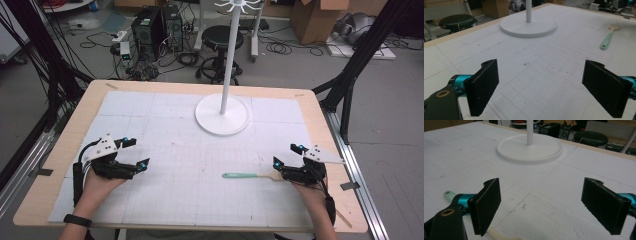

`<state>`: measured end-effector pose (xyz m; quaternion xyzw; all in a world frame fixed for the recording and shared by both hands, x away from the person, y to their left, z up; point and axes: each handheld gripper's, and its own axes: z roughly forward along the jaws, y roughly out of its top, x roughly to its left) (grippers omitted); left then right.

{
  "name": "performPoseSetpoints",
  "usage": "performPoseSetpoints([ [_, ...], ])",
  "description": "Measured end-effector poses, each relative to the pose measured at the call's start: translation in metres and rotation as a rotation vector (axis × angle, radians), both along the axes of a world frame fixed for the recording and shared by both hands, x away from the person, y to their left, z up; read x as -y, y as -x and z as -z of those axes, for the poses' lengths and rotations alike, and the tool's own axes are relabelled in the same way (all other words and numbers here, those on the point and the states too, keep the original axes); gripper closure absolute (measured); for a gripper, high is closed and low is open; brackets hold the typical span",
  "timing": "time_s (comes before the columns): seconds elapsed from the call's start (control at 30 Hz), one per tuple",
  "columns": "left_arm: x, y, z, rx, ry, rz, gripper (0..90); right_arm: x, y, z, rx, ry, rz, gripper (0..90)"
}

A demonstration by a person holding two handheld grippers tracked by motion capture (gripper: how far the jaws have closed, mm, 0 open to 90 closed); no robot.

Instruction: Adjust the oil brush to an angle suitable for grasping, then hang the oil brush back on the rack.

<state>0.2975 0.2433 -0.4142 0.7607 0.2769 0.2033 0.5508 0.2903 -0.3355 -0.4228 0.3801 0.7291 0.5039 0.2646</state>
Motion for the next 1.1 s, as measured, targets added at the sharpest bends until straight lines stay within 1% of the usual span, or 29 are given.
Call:
performPoseSetpoints([
  [0.1,-0.0051,0.0010,0.0031,0.002,0.020,-0.025,14.1,0.0004,0.0001,0.0001,-0.003,-0.003,-0.001,15.4],
  [0.2,-0.0059,0.0022,0.0051,0.007,0.019,-0.036,14.1,0.0017,-0.0002,0.0003,0.001,-0.006,0.001,15.3],
  [0.23,-0.0058,0.0024,0.0054,0.009,0.011,-0.033,14.1,0.0020,-0.0001,0.0004,0.000,-0.007,0.001,15.4],
  [0.43,-0.0037,0.0028,0.0063,0.009,0.010,-0.031,14.1,0.0051,0.0003,0.0012,-0.002,-0.008,0.004,15.4],
  [0.57,-0.0035,0.0030,0.0067,0.007,0.016,-0.037,14.2,0.0068,0.0001,0.0016,-0.003,-0.008,0.004,15.4],
  [0.73,-0.0017,0.0044,0.0059,0.018,0.038,-0.022,14.1,0.0055,0.0002,0.0002,0.003,-0.013,-0.006,15.3],
  [0.87,-0.0002,0.0032,0.0073,0.015,0.033,-0.016,14.1,0.0056,-0.0013,0.0000,-0.004,-0.011,-0.033,15.0],
  [0.93,0.0006,0.0031,0.0078,0.016,0.031,-0.014,14.1,0.0061,-0.0024,0.0002,-0.017,-0.016,-0.058,14.5],
  [1.0,0.0013,0.0036,0.0072,0.022,0.033,-0.011,14.1,0.0066,-0.0048,0.0008,-0.035,-0.009,-0.089,14.3],
  [1.03,0.0013,0.0038,0.0067,0.029,0.036,-0.012,14.1,0.0067,-0.0059,0.0011,-0.037,-0.005,-0.102,14.3],
  [1.1,0.0013,0.0041,0.0057,0.029,0.041,-0.010,14.1,0.0067,-0.0089,0.0015,-0.042,0.001,-0.136,14.3],
])
